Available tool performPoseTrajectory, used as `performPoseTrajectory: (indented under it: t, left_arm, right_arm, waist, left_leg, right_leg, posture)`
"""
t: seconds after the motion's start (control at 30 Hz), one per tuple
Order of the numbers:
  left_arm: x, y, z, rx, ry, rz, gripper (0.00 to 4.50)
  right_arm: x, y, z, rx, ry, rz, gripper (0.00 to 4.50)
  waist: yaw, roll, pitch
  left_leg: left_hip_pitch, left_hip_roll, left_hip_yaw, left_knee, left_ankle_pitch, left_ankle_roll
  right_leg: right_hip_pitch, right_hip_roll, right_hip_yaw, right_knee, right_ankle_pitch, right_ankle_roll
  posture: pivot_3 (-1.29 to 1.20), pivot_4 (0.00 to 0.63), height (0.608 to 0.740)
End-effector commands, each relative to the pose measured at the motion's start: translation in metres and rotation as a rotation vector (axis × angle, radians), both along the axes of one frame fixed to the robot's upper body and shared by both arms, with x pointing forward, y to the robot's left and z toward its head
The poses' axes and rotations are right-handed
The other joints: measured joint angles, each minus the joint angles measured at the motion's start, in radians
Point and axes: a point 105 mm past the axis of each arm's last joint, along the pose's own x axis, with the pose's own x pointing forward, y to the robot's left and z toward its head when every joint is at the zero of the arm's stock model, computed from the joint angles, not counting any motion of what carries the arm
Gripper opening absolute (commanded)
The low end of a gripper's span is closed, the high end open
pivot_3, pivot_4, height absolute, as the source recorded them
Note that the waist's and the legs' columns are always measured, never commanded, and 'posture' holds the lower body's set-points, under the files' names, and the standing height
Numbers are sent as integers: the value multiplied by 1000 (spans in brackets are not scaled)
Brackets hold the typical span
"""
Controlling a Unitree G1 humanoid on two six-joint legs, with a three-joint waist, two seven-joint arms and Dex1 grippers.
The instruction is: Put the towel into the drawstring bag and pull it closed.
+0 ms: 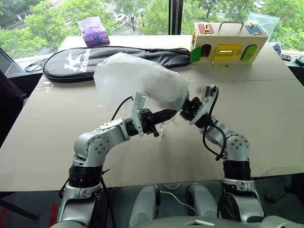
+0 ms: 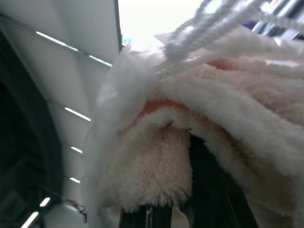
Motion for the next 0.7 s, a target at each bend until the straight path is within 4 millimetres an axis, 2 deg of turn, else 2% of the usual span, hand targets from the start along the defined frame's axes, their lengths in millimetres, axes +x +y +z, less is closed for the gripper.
performPoseTrajectory:
  t: [0.03, 0.13, 0.23, 0.3, 0.33, 0.5, 0.6, 0.7]
  left_arm:
    - [-9, -7, 8, -29, -21, -49, 0]
    - [-10, -10, 13, -52, -29, -58, 0]
    - [-5, -7, 23, -95, -38, -40, 0]
    - [-2, -3, 30, -119, -46, -28, 0]
    - [1, 0, 33, -128, -51, -19, 0]
    - [11, 26, 24, 20, -144, 10, 0]
    - [23, 42, 30, 63, -210, 43, 0]
    - [35, 51, 40, 59, -245, 83, 0]
  right_arm:
    - [-1, 14, 11, 99, 143, 108, 114]
    - [15, 18, -2, 60, 304, 60, 114]
    - [27, 10, -17, -89, 323, -56, 114]
    - [27, 3, -24, -190, 259, -102, 793]
    - [26, -3, -28, -235, 227, -114, 956]
    - [19, -41, -57, -608, 18, -235, 3227]
    - [6, -54, -60, -789, -200, -226, 3227]
    - [-17, -55, -49, -822, -404, -144, 3227]
  waist:
    - [-1, 0, 0]
    - [-1, 0, 0]
    - [-1, 0, 0]
    - [-2, 0, 0]
    - [-2, 0, 0]
    - [-4, 0, 0]
    - [-3, 0, 0]
    - [0, 0, 0]
  left_leg:
    - [0, 0, 0, 0, 0, 0]
    - [0, -1, 1, 0, 0, 0]
    - [0, -1, 2, 1, 0, 0]
    - [-1, -1, 1, 1, 0, 0]
    - [-1, -1, 2, 1, 0, 0]
    - [-1, -2, 3, 0, 0, 0]
    - [-1, -3, 4, 0, 0, 0]
    - [-1, -2, 4, 0, 0, 0]
  right_leg:
    - [0, 0, 0, 0, 0, 0]
    - [0, 0, 1, 0, 0, 0]
    - [0, 0, 1, 0, 0, 0]
    - [-1, 1, 1, 0, 0, 0]
    - [-1, 1, 1, 0, 0, 0]
    - [-2, 2, 1, 0, 0, 1]
    - [-2, 2, 1, -1, 0, 0]
    - [-2, 3, 1, -1, 0, 1]
  posture:
    - [0, 150, 740]
    - [0, 150, 740]
    - [0, 150, 740]
    - [0, 150, 740]
    - [0, 150, 740]
    - [0, 150, 740]
    - [0, 150, 740]
    - [0, 150, 740]
